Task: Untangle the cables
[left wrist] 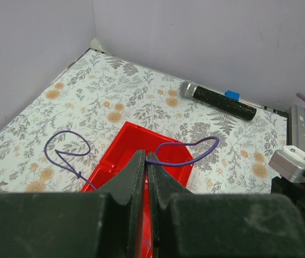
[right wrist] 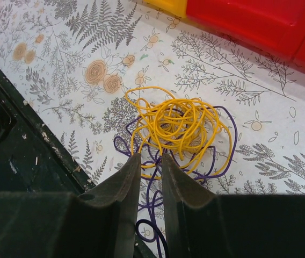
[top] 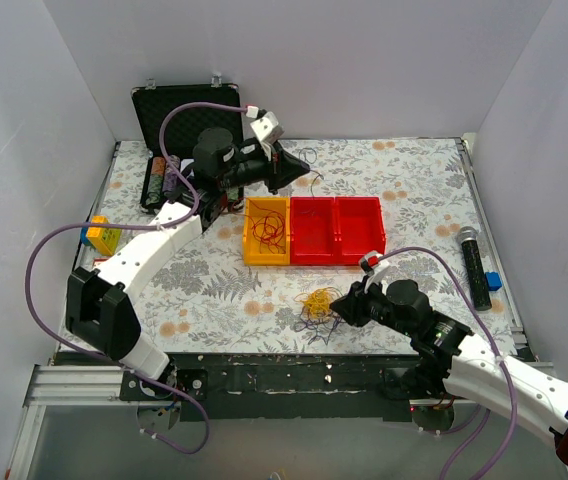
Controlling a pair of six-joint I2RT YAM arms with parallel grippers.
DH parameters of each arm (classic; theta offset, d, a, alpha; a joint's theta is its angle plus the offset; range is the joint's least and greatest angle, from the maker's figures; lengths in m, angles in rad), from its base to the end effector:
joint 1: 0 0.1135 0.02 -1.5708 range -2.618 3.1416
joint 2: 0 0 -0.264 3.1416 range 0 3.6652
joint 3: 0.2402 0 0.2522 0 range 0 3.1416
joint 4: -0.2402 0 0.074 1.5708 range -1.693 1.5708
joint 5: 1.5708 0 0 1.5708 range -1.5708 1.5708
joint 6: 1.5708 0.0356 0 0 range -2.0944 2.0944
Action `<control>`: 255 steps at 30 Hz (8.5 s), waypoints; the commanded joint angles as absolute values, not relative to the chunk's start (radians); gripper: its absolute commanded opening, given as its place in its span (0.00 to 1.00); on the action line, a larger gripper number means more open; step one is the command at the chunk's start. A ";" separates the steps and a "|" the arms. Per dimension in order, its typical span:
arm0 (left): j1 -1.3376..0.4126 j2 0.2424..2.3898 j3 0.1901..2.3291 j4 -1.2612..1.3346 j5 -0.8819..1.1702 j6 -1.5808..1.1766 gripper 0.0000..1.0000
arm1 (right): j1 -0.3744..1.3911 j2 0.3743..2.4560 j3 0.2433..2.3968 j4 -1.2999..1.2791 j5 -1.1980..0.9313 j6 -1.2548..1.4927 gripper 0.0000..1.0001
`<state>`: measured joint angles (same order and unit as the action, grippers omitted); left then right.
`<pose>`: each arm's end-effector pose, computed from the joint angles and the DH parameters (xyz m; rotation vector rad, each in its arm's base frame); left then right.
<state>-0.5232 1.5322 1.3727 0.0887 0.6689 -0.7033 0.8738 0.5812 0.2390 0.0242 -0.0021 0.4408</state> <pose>0.3033 -0.2004 0.3904 0.4087 1.8021 -1.4422 0.0990 0.1184 0.1985 -0.4292 1.9442 0.8819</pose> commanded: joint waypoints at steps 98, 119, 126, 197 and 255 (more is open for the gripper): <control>-0.636 1.809 1.539 -0.322 0.535 -0.378 0.57 | 0.877 0.577 0.271 -0.049 0.132 0.439 0.39; -0.802 1.902 1.401 -0.411 0.514 0.210 0.54 | 0.877 0.417 0.267 -0.173 0.250 0.502 0.38; -0.799 1.937 1.407 -0.347 0.446 0.193 0.51 | 0.877 0.425 0.249 -0.137 0.213 0.509 0.37; -0.762 1.806 1.200 -0.255 0.523 0.011 0.41 | 0.877 0.477 0.244 -0.095 0.172 0.499 0.29; -0.664 1.700 1.032 0.135 0.116 -0.417 0.13 | 0.877 0.486 0.235 -0.092 0.163 0.503 0.25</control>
<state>-0.6937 1.7821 1.0523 0.0872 0.1223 -0.3229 0.8738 0.4808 0.2317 -0.1471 0.1722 0.4992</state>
